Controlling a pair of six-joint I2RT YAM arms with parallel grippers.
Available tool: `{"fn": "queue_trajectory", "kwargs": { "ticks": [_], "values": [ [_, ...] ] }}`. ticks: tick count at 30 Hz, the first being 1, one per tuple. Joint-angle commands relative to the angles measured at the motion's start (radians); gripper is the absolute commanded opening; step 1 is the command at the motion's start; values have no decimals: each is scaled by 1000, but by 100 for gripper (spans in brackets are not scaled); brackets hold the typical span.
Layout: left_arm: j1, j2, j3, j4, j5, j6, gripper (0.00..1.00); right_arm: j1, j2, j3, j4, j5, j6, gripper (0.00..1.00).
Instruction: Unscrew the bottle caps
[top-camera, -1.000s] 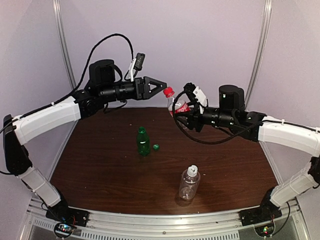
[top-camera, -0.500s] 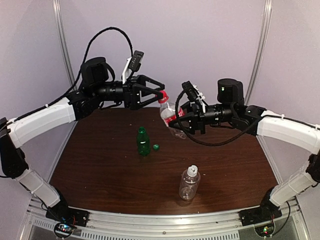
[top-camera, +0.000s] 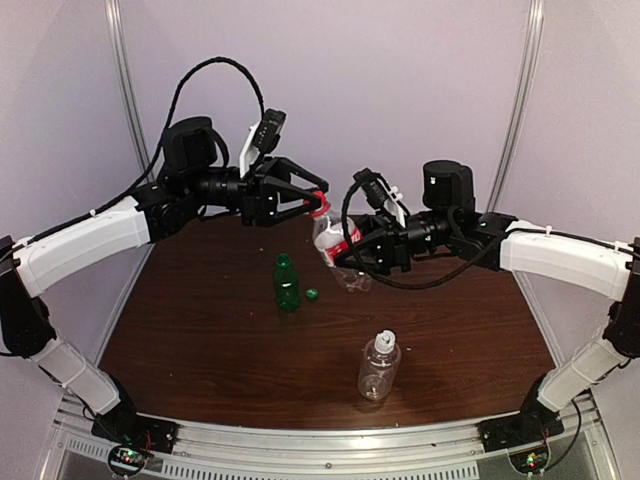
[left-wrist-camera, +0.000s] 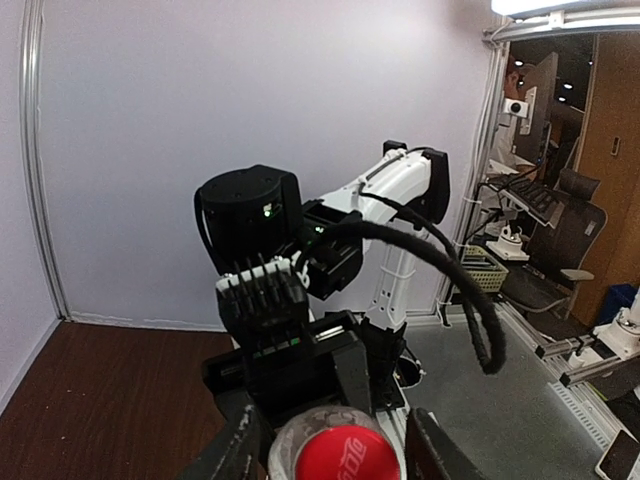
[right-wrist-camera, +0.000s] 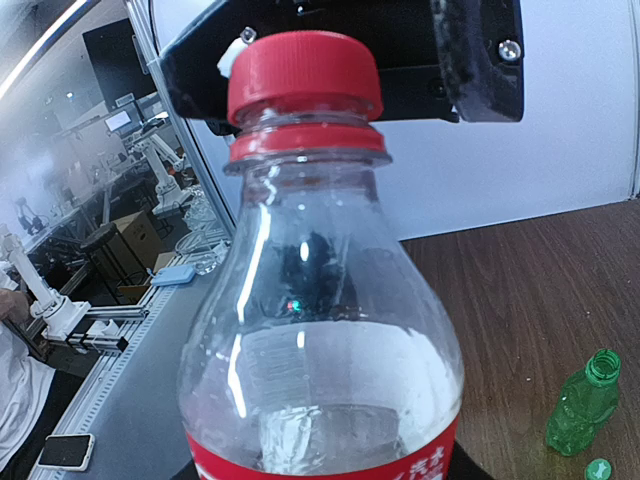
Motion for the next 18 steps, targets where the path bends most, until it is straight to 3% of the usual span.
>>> {"fn": "queue_trajectory", "kwargs": {
  "ticks": [1,11,18],
  "values": [
    [6,-13,-10,7,38,25,48,-7,2,26,46,-43,26,46],
    [5,-16,-4,1,15,11,24,-22,-6,26,14,19,7,46],
    [4,-27,37,-83,-268,-71,19,-22,-49,39,-97,408,-87,46]
  ]
}}
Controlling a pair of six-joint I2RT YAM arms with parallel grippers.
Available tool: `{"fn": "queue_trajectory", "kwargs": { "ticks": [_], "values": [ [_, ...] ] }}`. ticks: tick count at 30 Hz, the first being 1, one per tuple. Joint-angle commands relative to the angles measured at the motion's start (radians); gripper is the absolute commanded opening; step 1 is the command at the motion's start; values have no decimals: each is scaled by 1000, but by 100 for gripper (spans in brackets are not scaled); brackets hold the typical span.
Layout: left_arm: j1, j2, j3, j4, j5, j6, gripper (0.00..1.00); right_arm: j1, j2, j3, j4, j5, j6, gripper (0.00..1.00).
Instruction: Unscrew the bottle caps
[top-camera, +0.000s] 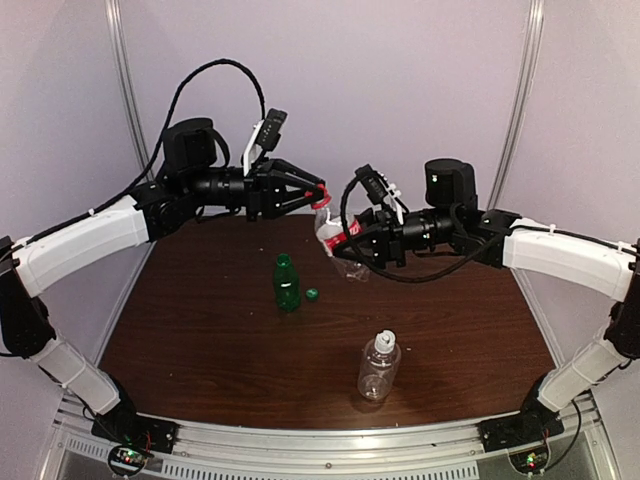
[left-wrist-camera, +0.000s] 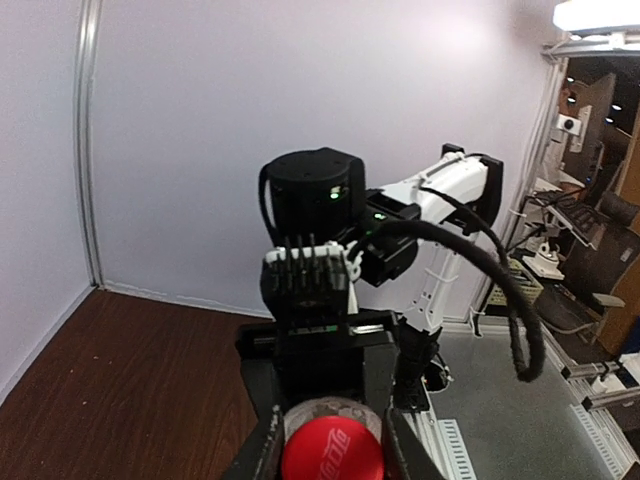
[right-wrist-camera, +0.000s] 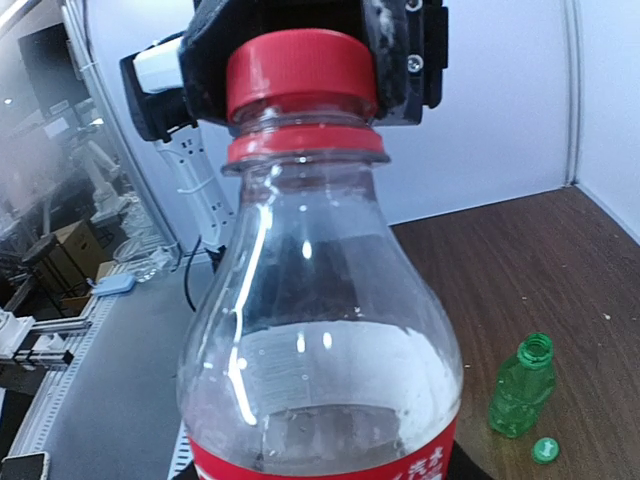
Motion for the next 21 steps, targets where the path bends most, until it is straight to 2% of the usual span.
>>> {"fn": "queue_trajectory", "kwargs": {
  "ticks": [1,5,10,16,21],
  "values": [
    [-1,-24,45,-55,-249,-88,19,-6,-51,21,-54,358,-61,45],
    [-2,-24,67,-95,-451,-172,19,23,-79,-40,8,657,-150,46],
    [-18,-15,81,-96,-563,-267,21,55,-84,-103,101,852,-185,46],
    [-24,-2,82,-96,-616,-306,27,85,-78,-118,156,955,-213,45],
    [-23,9,82,-95,-595,-279,34,85,-70,-102,133,869,-221,45]
  ]
}}
